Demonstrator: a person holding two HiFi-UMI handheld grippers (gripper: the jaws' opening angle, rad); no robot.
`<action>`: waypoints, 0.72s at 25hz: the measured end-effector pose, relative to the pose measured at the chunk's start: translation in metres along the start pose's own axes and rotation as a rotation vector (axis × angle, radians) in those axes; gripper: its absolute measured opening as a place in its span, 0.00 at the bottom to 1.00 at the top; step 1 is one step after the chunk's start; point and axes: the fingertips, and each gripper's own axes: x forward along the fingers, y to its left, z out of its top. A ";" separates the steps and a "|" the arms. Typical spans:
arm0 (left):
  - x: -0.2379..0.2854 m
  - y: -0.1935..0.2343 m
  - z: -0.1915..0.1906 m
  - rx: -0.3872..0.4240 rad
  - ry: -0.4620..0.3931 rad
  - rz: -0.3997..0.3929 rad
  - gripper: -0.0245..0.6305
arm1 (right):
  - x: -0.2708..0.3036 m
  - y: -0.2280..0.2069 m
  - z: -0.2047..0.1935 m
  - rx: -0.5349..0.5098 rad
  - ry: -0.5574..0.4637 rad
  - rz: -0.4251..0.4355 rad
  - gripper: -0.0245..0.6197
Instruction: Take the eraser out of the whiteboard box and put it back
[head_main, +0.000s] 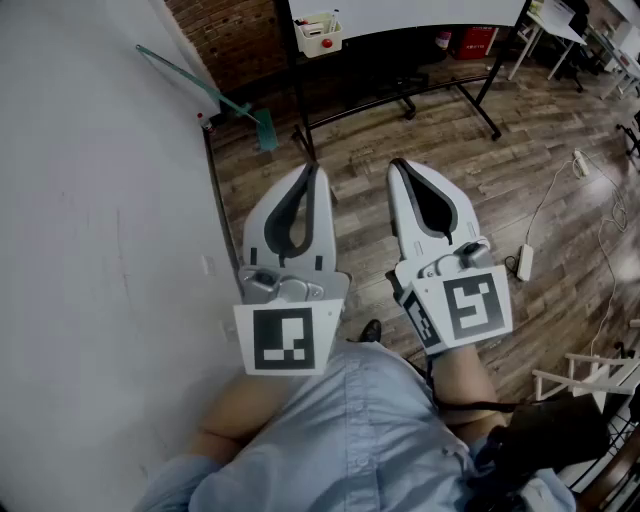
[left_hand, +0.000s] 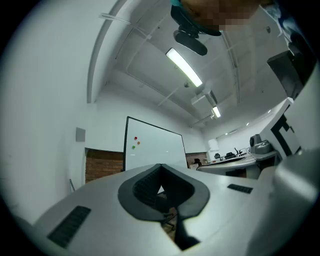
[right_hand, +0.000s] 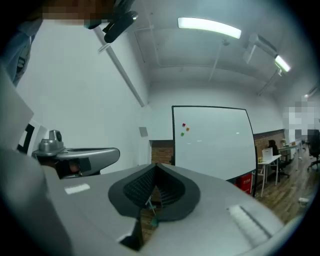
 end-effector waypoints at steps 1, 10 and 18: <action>0.000 -0.002 0.000 0.000 0.001 0.000 0.04 | -0.001 -0.001 0.000 0.000 -0.001 0.001 0.04; 0.002 -0.018 -0.001 -0.005 0.000 -0.002 0.04 | -0.012 -0.011 0.001 0.004 -0.004 0.003 0.04; 0.011 -0.039 -0.004 -0.008 -0.011 0.006 0.04 | -0.023 -0.031 -0.001 0.046 -0.023 0.026 0.04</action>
